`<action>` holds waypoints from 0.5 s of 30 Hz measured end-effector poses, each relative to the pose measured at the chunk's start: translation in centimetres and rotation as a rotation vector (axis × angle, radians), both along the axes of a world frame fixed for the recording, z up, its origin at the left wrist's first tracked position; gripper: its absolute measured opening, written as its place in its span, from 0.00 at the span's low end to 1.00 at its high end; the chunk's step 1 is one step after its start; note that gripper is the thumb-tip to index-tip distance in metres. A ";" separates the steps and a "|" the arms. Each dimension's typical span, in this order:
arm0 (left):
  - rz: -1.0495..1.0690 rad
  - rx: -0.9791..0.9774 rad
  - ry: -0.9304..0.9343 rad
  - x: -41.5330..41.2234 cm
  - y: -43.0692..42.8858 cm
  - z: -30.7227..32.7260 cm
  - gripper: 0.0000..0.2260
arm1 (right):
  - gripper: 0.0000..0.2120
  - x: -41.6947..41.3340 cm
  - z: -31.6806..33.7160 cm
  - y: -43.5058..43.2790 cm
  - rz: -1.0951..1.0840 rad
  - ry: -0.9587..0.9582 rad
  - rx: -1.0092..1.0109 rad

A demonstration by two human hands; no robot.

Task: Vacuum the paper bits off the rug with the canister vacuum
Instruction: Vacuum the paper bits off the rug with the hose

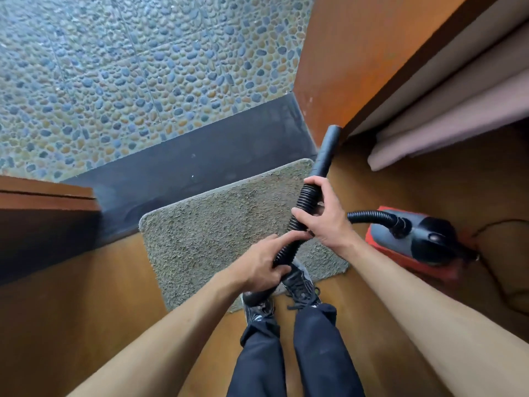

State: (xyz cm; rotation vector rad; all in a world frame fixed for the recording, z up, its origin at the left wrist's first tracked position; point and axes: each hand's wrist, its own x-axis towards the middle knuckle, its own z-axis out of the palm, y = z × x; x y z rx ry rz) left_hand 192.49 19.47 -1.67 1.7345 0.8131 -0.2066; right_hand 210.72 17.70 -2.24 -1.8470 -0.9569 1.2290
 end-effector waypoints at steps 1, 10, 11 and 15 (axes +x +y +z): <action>-0.037 0.012 -0.003 0.7 -0.1 -0.1 0.35 | 0.25 0.6 0.0 -0.7 -0.038 -0.013 0.008; -0.377 0.013 -0.029 7.1 -2.3 -0.5 0.33 | 0.26 4.5 -0.1 -8.3 -0.330 -0.087 0.022; -0.407 0.006 -0.031 7.7 -2.7 -0.4 0.33 | 0.26 4.9 -0.2 -9.2 -0.347 -0.084 0.016; -0.520 -0.025 -0.025 10.3 -4.7 -0.1 0.34 | 0.26 6.6 -0.4 -12.8 -0.429 -0.068 0.001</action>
